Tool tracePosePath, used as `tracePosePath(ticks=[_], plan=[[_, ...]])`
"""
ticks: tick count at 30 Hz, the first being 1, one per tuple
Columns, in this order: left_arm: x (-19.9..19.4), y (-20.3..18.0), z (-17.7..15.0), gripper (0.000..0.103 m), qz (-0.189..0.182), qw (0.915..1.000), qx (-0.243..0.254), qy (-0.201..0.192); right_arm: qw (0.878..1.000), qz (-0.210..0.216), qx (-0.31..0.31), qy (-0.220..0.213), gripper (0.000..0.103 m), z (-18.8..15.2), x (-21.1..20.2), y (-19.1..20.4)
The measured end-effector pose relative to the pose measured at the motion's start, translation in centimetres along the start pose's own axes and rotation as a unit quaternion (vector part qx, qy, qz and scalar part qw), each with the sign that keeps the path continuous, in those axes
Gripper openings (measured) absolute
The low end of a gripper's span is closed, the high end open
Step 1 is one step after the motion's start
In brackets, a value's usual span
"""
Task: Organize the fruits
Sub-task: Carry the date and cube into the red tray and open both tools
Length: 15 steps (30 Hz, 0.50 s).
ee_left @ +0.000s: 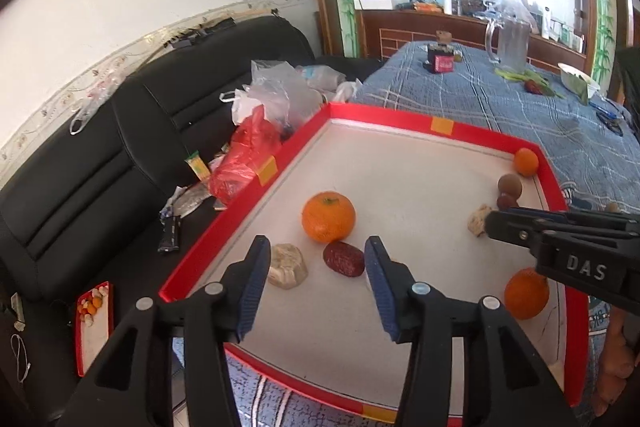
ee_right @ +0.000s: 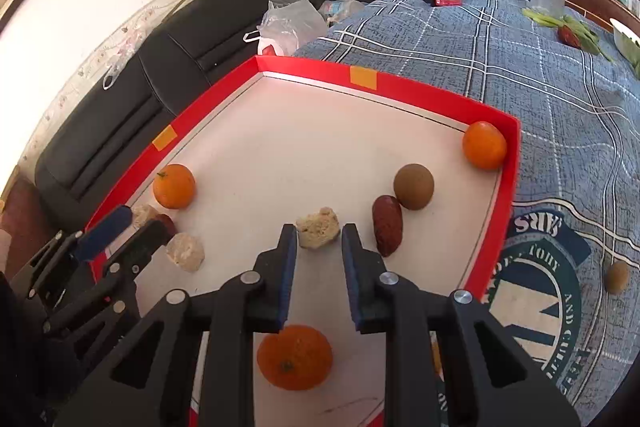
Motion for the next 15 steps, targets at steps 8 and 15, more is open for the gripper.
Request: tracePosePath(ticks=[8,15], plan=[[-2.4,-0.6,0.8,0.081,0.006,0.9997,-0.011,-0.023,0.999,-0.008,0.017,-0.039,0.026,-0.2,-3.5,-1.4],[-3.6,-3.0,0.2,0.089,-0.007,0.9998,0.012,-0.015,0.997,-0.021,0.037,-0.068,0.026,-1.2,-7.0,-3.2]])
Point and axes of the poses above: each gripper's, at about its wrist camera, not at the fingertips, and x roughly the way its jaws point, y to its left, z to its top, the point moved 9 cm from there along x, roughly the way its jaws point, and after that the axes turned 11 degrees about -x, right-handed, at the moved point
